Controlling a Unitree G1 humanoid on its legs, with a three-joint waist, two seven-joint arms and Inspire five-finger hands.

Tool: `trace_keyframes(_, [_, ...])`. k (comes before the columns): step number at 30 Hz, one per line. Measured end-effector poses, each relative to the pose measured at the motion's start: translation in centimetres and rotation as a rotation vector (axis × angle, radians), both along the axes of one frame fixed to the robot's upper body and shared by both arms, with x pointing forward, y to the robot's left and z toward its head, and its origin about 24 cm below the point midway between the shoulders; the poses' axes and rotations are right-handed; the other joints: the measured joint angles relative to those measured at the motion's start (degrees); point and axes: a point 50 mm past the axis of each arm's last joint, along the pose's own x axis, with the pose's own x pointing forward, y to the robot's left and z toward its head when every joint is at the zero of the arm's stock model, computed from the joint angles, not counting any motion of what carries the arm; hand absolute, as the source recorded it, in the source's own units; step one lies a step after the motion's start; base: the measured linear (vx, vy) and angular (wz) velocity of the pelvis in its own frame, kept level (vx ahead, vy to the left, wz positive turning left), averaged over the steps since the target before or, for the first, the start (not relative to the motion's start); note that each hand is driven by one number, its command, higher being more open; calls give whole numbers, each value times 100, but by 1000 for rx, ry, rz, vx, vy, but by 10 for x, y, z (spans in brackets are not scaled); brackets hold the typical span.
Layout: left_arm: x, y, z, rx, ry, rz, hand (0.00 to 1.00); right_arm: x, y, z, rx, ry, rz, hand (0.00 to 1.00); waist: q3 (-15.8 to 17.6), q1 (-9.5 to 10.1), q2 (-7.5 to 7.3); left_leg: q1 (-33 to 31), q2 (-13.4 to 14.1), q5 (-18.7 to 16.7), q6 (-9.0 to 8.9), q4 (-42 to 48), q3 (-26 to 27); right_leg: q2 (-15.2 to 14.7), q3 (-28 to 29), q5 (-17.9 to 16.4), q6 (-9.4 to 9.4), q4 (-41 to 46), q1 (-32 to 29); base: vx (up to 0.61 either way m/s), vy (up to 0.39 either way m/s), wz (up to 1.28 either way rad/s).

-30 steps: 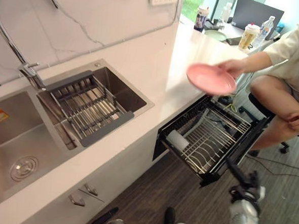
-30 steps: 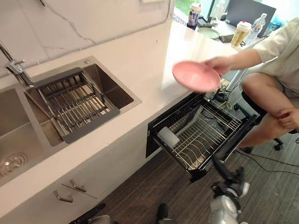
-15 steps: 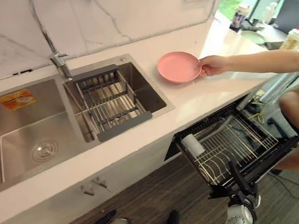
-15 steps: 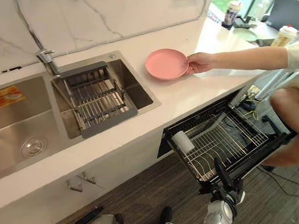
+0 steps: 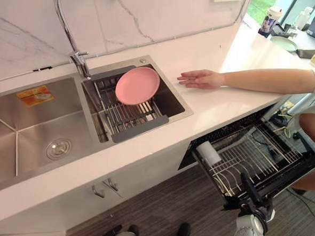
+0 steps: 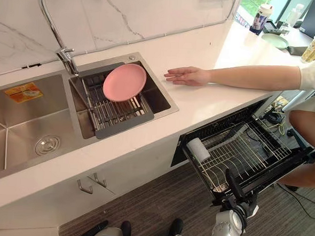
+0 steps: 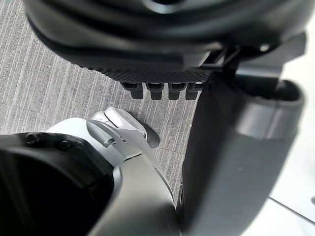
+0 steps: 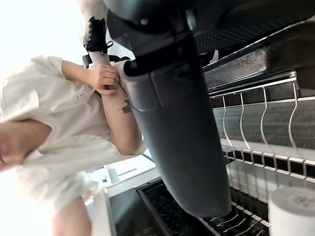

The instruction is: Walk over to the sink, pick up the cup, carry it to the dishwasher, place the cup inside the dishwasher, then close the dishwasher door

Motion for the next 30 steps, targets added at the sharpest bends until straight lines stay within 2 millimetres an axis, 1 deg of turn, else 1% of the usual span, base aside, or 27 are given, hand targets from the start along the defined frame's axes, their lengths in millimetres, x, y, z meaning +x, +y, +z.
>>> trace_keyframes(1, [0,0,0,-1,1,0,100,0,-1,2,-7,5,-7,100,-6,-3,-8,11,-1,2,2,-8,12,0,8,-2,3,1,0,68,19,-10])
trace_keyframes(2, [-1,-1,0,-2,2,0,100,-2,-5,10,-18,-10,-53,100,-13,-15,-12,71,-4,4,7,-29,52,-3,38,-8,15,2,25,65,23,-8])
trace_keyframes(4, [-2,-1,0,-4,7,1,100,-3,-10,18,-40,-33,-79,100,-14,-52,-28,103,-5,2,8,-39,75,-4,55,-18,28,3,58,45,24,-8])
trace_keyframes(6, [-6,1,0,9,15,-5,100,-4,-19,45,-125,-113,-99,100,-60,-133,-57,181,-3,-5,12,-80,196,-1,146,-27,42,3,63,31,25,-19])
trace_keyframes(7, [-6,1,1,12,15,-6,100,-4,-20,54,-154,-138,-101,100,-67,-144,-61,204,3,-9,12,-89,251,4,191,-26,44,3,62,13,25,-31])
trace_keyframes(8, [-9,2,1,13,21,7,100,-4,-23,69,-211,-187,-101,100,-90,-178,-116,240,16,-34,15,-86,339,23,270,-24,44,3,57,0,17,-31])
trace_keyframes(10, [-16,3,0,12,34,42,100,-6,-25,97,-313,-272,-85,100,-182,-244,-150,286,47,-109,10,-52,461,59,388,-23,45,2,52,4,11,-32])
trace_keyframes(11, [-17,4,0,12,36,54,100,-6,-25,105,-341,-298,-77,100,-194,-268,-168,296,57,-127,8,-38,505,69,429,-23,44,2,49,-8,8,-34])
trace_keyframes(13, [-22,5,0,13,43,84,100,-8,-25,136,-492,-352,-35,100,-258,-304,-208,304,97,-210,-4,25,661,117,590,-12,29,2,7,-19,5,-35])
trace_keyframes(14, [-23,5,0,14,44,87,100,-9,-25,143,-532,-363,-28,100,-282,-305,-216,296,107,-230,-12,44,685,128,625,-8,23,2,-12,-5,-4,-30])
trace_keyframes(16, [-25,6,0,20,45,93,100,-9,-24,168,-621,-444,-1,100,-297,-341,-229,286,149,-288,-29,139,731,170,699,0,11,3,-20,0,-10,-18])
trace_keyframes(18, [-25,6,0,27,44,85,100,-6,-23,182,-661,-504,39,100,-305,-359,-234,263,179,-321,-41,209,754,195,735,6,2,3,-25,-8,-13,-10])
trace_keyframes(19, [-25,6,0,29,44,85,100,1,-22,191,-681,-546,82,100,-305,-363,-234,238,204,-355,-52,282,767,212,759,11,-5,4,-25,-16,-11,-9])
trace_keyframes(20, [-26,6,0,29,44,85,100,6,-21,194,-684,-573,107,100,-307,-361,-231,217,217,-373,-58,326,766,222,764,13,-9,4,-25,-27,-16,-5])
trace_keyframes(21, [-26,6,0,31,43,86,100,15,-17,202,-685,-628,153,100,-308,-359,-230,166,250,-414,-68,428,754,246,763,17,-20,5,-25,0,0,0])
trace_keyframes(22, [-26,6,0,32,42,87,100,20,-14,206,-685,-653,182,100,-308,-358,-230,140,265,-428,-75,476,736,258,757,17,-25,5,-23,-36,-27,9])
trace_keyframes(24, [-24,7,0,41,31,89,100,38,1,220,-714,-733,321,100,-308,-333,-229,14,326,-450,-93,632,617,298,674,11,-39,7,-5,-43,-38,23])
trace_keyframes(27, [-20,6,1,47,18,88,100,53,17,229,-727,-790,455,100,-303,-267,-223,-71,368,-472,-111,779,339,313,392,-44,-105,9,167,-51,-26,52])
trace_keyframes(29, [-19,7,1,50,12,86,100,59,22,229,-719,-802,490,100,-299,-215,-225,-71,387,-535,-56,821,289,306,270,-74,-116,15,256,-45,15,51])
trace_keyframes(30, [-18,8,1,55,12,80,100,60,25,227,-712,-802,513,100,-293,-202,-214,-71,562,-591,-63,895,657,271,62,-114,-91,24,361,-36,34,62])
